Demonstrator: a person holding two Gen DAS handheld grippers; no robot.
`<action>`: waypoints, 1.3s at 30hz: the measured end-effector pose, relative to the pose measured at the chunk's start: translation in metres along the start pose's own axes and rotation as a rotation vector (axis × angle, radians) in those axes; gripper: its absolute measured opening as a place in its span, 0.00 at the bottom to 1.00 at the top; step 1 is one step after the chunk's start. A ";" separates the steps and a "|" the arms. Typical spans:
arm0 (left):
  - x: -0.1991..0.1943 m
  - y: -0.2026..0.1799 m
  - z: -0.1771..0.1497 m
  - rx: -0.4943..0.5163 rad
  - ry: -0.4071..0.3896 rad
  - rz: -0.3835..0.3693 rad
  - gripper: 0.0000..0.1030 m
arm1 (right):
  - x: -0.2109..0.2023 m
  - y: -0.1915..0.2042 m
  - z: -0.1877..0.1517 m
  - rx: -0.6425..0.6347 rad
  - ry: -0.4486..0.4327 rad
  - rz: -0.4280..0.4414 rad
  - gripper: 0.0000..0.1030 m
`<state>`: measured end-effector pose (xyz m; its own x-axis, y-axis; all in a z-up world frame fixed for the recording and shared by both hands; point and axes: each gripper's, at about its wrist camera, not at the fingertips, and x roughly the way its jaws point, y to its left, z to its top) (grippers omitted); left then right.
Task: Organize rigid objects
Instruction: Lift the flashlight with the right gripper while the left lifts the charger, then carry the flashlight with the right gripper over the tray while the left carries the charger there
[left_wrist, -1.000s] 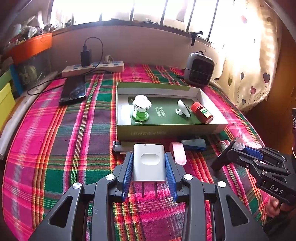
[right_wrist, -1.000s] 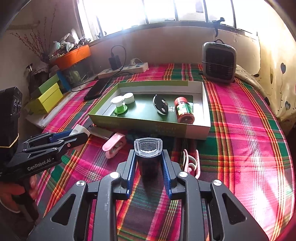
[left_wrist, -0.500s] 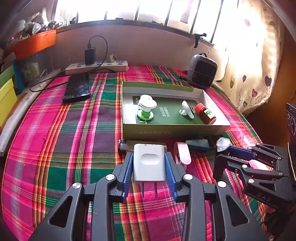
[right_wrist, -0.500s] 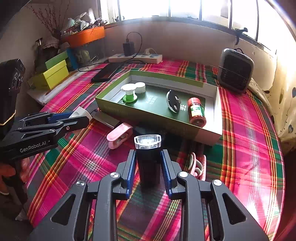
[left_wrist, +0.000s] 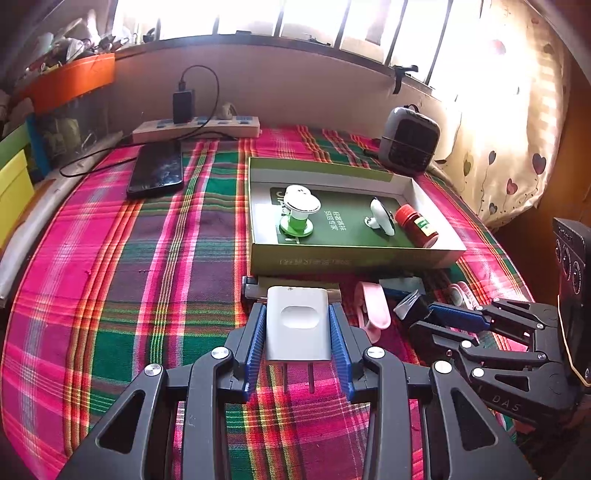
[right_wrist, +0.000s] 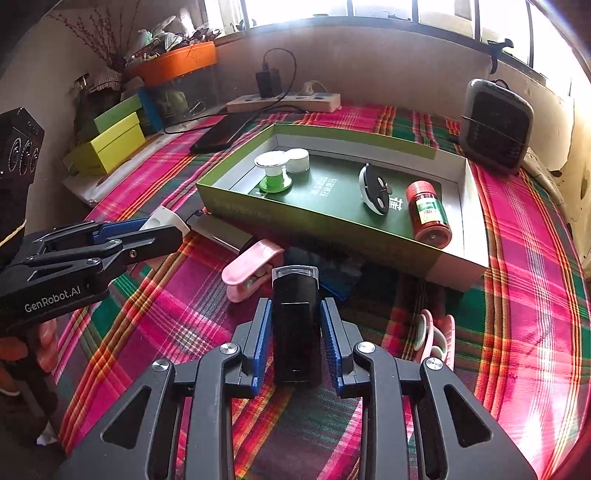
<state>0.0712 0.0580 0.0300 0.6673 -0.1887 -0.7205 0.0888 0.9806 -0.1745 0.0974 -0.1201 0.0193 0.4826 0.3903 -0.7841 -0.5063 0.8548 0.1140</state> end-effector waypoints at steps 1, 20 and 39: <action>0.000 0.000 0.000 0.000 0.000 -0.001 0.32 | 0.002 -0.001 -0.001 0.006 0.012 0.004 0.27; 0.003 -0.006 0.004 0.014 0.013 -0.004 0.32 | 0.004 0.000 -0.009 0.000 0.026 -0.018 0.27; 0.000 -0.019 0.030 0.046 -0.010 -0.025 0.32 | -0.037 -0.023 0.022 0.009 -0.049 -0.047 0.27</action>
<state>0.0922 0.0406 0.0535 0.6714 -0.2131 -0.7098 0.1397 0.9770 -0.1611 0.1069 -0.1465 0.0596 0.5403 0.3661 -0.7577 -0.4757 0.8756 0.0839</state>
